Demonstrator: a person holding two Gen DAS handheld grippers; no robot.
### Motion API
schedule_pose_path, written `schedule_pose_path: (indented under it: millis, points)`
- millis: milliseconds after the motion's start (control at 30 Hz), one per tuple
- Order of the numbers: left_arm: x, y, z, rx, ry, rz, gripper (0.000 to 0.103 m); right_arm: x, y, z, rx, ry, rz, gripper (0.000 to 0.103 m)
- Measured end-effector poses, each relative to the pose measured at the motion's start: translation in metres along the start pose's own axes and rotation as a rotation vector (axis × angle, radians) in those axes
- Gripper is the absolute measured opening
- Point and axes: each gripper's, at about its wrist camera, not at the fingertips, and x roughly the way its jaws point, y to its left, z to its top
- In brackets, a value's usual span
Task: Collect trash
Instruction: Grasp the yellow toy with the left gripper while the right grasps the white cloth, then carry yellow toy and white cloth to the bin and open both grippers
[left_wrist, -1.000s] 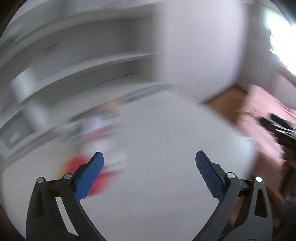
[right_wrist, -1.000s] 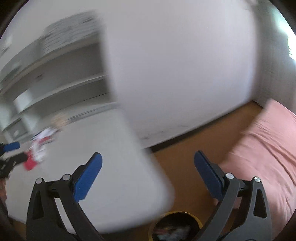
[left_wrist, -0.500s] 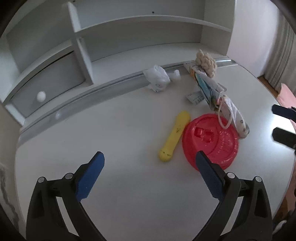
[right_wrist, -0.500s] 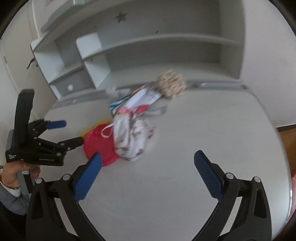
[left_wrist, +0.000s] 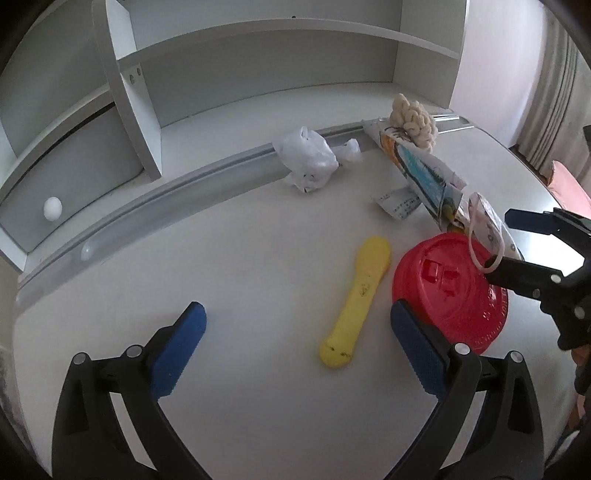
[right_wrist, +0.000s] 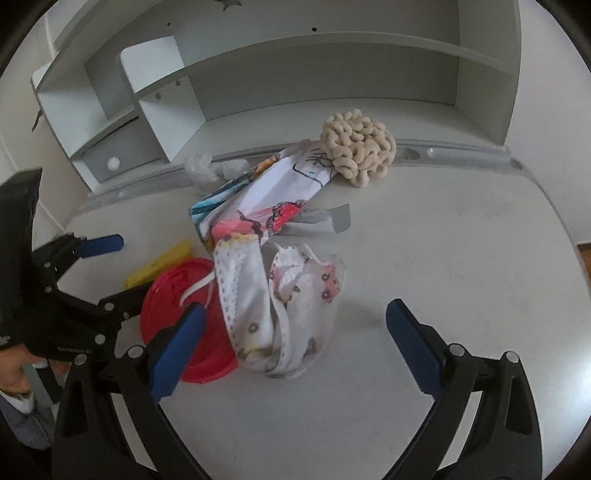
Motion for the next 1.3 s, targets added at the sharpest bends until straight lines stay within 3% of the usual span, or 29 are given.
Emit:
schedule_pose_path:
  millis: [167,400,433,467,500,533,567,600,667,933,1300]
  points:
    - [0.005,0.001,0.003,0.001,0.002,0.002,0.097,0.003,-0.003,0.003,-0.006,-0.009,0.015,0.094]
    - [0.004,0.002,0.006,0.017,0.002,-0.006,0.096,-0.003,-0.013,0.004,0.0,0.012,0.062,0.075]
    - [0.004,0.001,0.006,0.025,0.002,-0.013,0.092,-0.003,-0.014,0.004,0.0,0.017,0.07,0.073]
    - [0.002,-0.001,0.007,0.038,-0.008,-0.029,0.084,-0.003,-0.013,0.004,-0.001,0.017,0.088,0.066]
    - [-0.002,-0.006,0.007,0.061,-0.034,-0.042,0.058,-0.003,-0.014,0.004,0.009,0.016,0.128,0.05]
    - [-0.003,-0.008,0.007,0.065,-0.042,-0.046,0.021,-0.003,-0.015,0.004,0.029,0.018,0.176,0.038]
    - [-0.004,-0.01,0.008,0.062,-0.043,-0.046,0.012,-0.002,-0.016,0.005,0.063,0.027,0.237,0.026]
    - [-0.005,-0.012,0.007,0.063,-0.041,-0.053,0.012,-0.004,-0.014,0.005,0.057,0.022,0.219,0.02]
    - [-0.006,-0.012,0.007,0.054,-0.039,-0.062,0.012,-0.009,-0.008,0.006,0.02,0.002,0.167,0.019]
    - [-0.025,-0.011,0.016,0.038,-0.074,-0.064,0.012,-0.038,-0.006,0.011,0.018,-0.067,0.145,0.019]
    - [-0.056,-0.029,0.011,0.071,-0.092,-0.063,0.012,-0.056,-0.014,-0.002,0.025,-0.08,0.131,0.019]
